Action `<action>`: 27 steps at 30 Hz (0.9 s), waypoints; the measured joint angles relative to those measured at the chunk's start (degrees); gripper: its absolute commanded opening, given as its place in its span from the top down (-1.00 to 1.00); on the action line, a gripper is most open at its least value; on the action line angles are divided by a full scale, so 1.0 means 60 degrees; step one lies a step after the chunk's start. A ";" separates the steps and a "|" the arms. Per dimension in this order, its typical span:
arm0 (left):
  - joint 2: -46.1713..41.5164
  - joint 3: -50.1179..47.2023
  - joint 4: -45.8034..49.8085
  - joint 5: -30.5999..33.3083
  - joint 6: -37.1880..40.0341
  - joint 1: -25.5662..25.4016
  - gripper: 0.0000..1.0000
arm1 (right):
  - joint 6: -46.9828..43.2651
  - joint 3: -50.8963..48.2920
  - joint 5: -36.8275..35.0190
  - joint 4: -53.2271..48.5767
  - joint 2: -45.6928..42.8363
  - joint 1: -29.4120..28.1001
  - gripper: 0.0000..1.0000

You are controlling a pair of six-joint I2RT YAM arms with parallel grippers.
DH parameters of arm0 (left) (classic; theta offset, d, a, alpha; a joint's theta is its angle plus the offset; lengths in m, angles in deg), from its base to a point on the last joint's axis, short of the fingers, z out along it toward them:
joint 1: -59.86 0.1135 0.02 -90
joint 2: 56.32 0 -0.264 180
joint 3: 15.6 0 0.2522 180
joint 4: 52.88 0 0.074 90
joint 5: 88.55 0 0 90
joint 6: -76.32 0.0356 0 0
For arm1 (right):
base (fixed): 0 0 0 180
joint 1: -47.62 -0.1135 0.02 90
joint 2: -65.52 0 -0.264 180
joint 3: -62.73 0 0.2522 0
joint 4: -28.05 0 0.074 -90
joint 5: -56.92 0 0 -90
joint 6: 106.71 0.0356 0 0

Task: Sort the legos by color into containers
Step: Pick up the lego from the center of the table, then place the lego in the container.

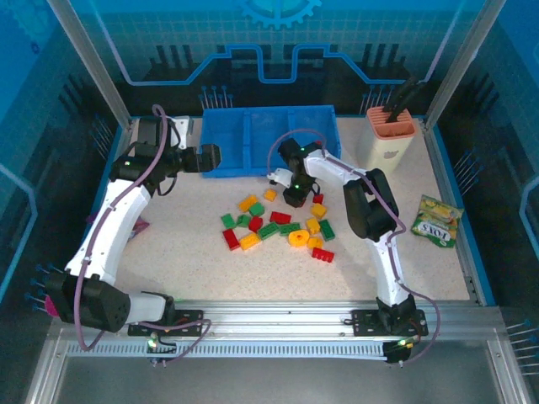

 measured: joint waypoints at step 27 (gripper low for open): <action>0.0729 0.0160 0.0317 0.0379 0.0335 0.0004 -0.99 | 0.3228 0.6969 -0.0015 0.0750 0.3005 0.2324 0.39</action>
